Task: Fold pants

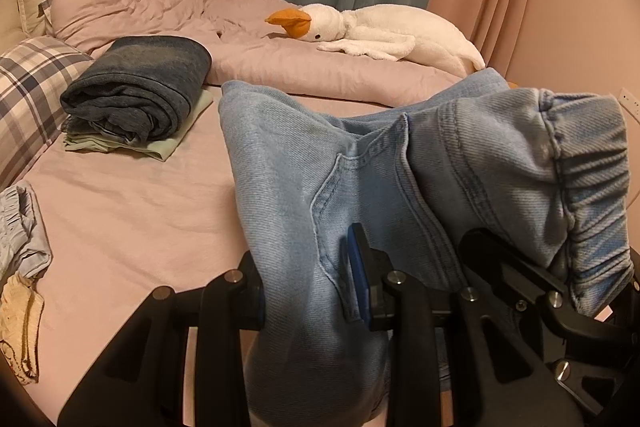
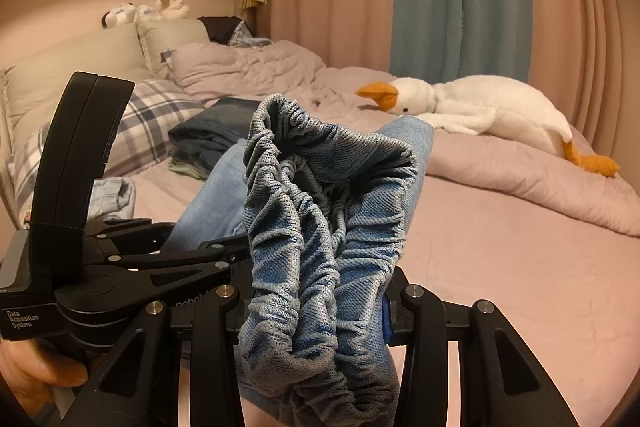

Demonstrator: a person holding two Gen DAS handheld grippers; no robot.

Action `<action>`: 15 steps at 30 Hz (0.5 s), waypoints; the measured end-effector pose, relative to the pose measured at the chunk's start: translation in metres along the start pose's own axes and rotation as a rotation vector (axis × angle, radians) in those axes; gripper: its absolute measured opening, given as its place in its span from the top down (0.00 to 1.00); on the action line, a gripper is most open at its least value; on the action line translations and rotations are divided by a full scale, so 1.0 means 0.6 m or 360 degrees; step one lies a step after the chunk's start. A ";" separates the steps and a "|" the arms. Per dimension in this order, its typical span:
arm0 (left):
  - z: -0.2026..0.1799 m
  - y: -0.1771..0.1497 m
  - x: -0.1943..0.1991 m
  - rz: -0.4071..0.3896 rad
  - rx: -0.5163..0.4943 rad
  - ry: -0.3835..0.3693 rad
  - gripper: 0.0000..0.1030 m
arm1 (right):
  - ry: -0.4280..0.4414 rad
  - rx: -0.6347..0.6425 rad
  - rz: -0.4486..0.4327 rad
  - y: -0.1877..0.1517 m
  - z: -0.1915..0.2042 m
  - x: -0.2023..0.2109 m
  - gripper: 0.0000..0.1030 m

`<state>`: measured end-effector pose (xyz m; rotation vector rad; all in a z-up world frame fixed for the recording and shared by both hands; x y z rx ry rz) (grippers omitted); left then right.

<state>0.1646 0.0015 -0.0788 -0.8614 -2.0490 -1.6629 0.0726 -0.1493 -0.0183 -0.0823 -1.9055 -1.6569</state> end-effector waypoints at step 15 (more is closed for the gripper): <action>0.002 0.002 -0.052 0.0058 -0.0003 0.0002 0.70 | -0.0019 -0.0044 0.0052 -0.007 0.000 -0.037 0.57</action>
Point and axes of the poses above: each gripper's, at about its wrist camera, not at the fingertips, and x roughly against the way its jaws point, z to its left, y to its top, the point moved 3 cm from there along -x, roughly the way its jaws point, and after that the axes turned 4 degrees about x, right-handed, at the moved point
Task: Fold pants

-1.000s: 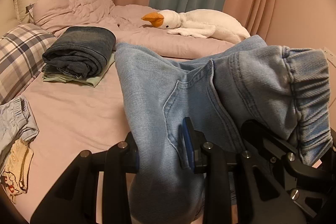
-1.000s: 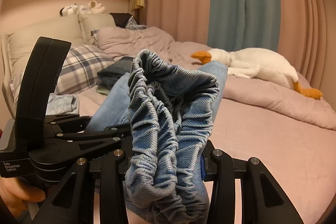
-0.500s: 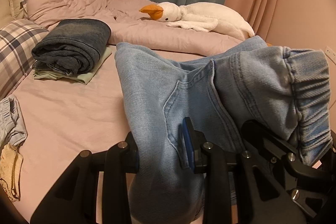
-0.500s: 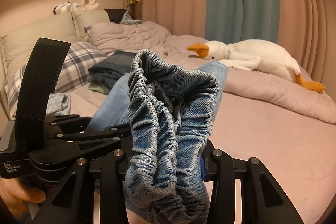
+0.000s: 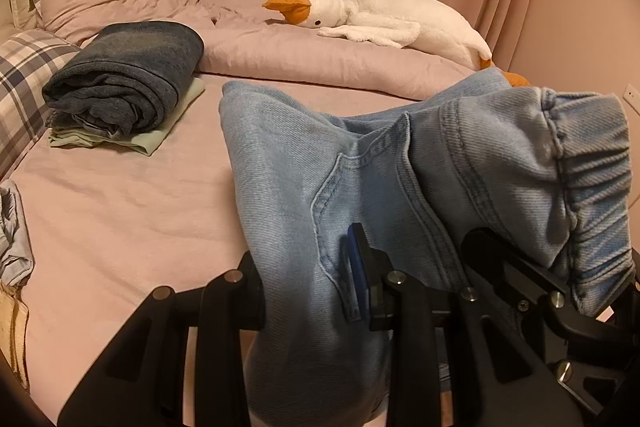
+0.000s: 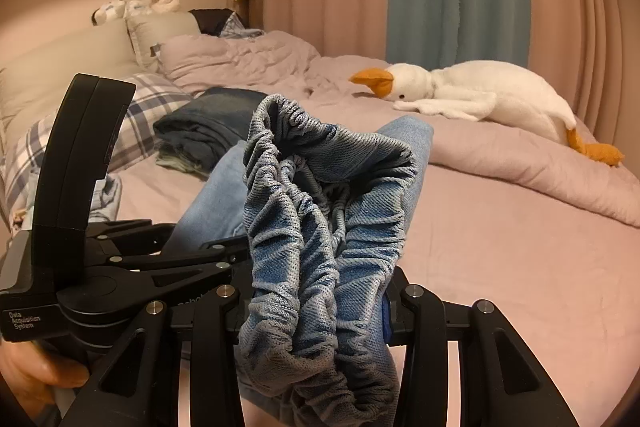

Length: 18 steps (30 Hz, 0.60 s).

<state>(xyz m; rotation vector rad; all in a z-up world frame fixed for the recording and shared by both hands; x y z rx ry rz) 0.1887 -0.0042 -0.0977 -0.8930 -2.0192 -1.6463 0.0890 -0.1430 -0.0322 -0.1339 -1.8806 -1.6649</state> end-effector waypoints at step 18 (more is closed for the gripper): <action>0.007 0.000 -0.041 0.0048 -0.0009 0.0013 0.70 | -0.0003 -0.0034 0.0052 -0.007 0.000 -0.025 0.57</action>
Point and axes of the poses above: each gripper's, at about its wrist camera, not at the fingertips, and x roughly against the way its jaws point, z to its left, y to its top, the point moved 3 cm from there along -x, roughly the way its jaws point, and after that the axes turned 4 degrees about x, right-handed, at the moved point
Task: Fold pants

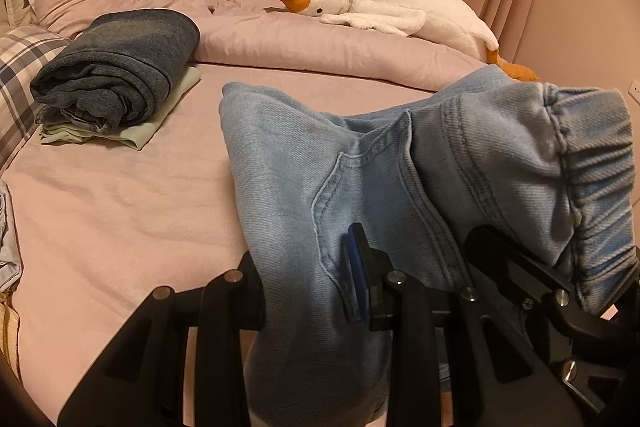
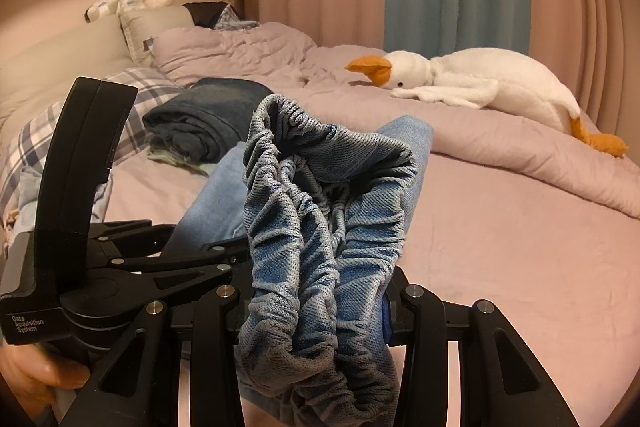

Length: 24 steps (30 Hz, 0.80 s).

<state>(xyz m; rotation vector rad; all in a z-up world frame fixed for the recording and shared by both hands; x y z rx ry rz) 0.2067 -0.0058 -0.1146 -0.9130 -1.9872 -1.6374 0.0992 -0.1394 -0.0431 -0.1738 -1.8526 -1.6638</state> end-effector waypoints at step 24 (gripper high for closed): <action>0.001 0.003 -0.032 0.0054 0.0001 0.0008 0.70 | -0.0003 -0.0036 0.0055 -0.007 -0.005 -0.024 0.57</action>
Point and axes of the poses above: each gripper's, at about its wrist camera, not at the fingertips, and x roughly against the way its jaws point, z to its left, y to its top, the point moved 3 cm from there along -x, roughly the way its jaws point, and after that the axes turned 4 degrees about x, right-handed, at the moved point
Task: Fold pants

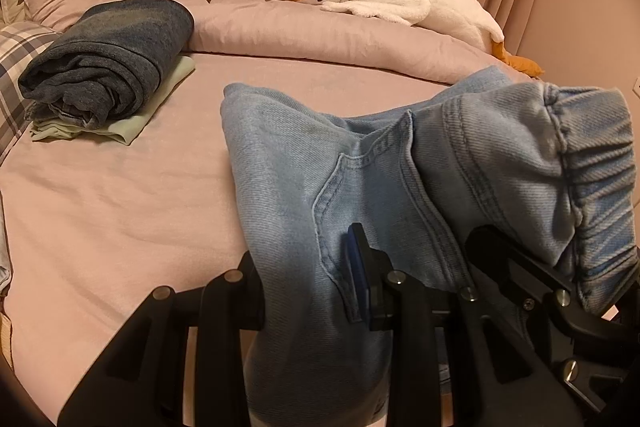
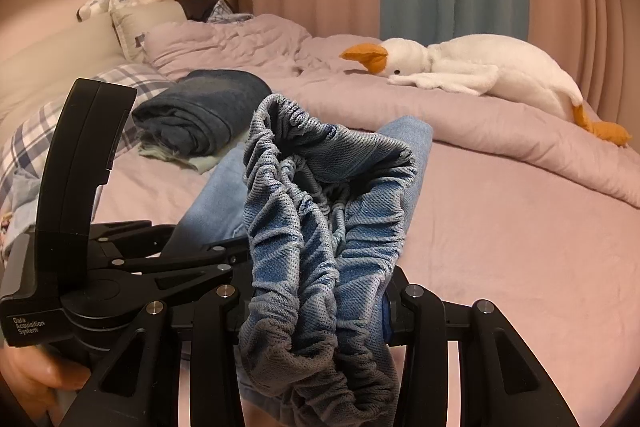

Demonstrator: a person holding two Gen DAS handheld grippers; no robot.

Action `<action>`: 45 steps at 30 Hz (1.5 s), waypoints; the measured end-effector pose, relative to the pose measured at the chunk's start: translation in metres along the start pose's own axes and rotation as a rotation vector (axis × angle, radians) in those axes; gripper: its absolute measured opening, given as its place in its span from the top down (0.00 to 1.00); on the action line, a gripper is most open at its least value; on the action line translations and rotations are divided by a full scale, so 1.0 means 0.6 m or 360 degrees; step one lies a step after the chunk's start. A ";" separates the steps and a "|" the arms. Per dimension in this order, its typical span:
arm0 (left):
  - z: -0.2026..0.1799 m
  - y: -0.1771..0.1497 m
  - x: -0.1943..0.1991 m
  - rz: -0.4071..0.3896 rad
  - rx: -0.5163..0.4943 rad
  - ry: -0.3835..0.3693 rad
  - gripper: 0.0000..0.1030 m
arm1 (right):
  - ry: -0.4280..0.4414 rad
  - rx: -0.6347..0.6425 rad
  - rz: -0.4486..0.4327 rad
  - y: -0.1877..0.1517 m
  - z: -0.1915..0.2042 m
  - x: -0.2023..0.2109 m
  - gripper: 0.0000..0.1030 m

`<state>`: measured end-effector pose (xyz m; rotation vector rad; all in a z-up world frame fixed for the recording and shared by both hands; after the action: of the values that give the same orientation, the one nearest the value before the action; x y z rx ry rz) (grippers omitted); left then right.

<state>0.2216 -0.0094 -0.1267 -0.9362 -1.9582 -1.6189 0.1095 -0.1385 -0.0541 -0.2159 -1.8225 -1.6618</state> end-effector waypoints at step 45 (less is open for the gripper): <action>0.012 0.001 -0.043 0.0101 0.0002 0.0043 0.70 | 0.0009 -0.0018 0.0052 -0.011 -0.009 -0.020 0.57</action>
<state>0.2401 -0.0083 -0.1457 -0.9612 -1.8919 -1.5863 0.1173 -0.1410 -0.0666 -0.2445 -1.7966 -1.6489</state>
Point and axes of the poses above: each gripper's, at about its wrist camera, not at the fingertips, and x roughly against the way its jaws point, z to its left, y to its top, the point moved 3 cm from there along -x, roughly the way its jaws point, and after that the axes turned 4 degrees about x, right-handed, at the moved point
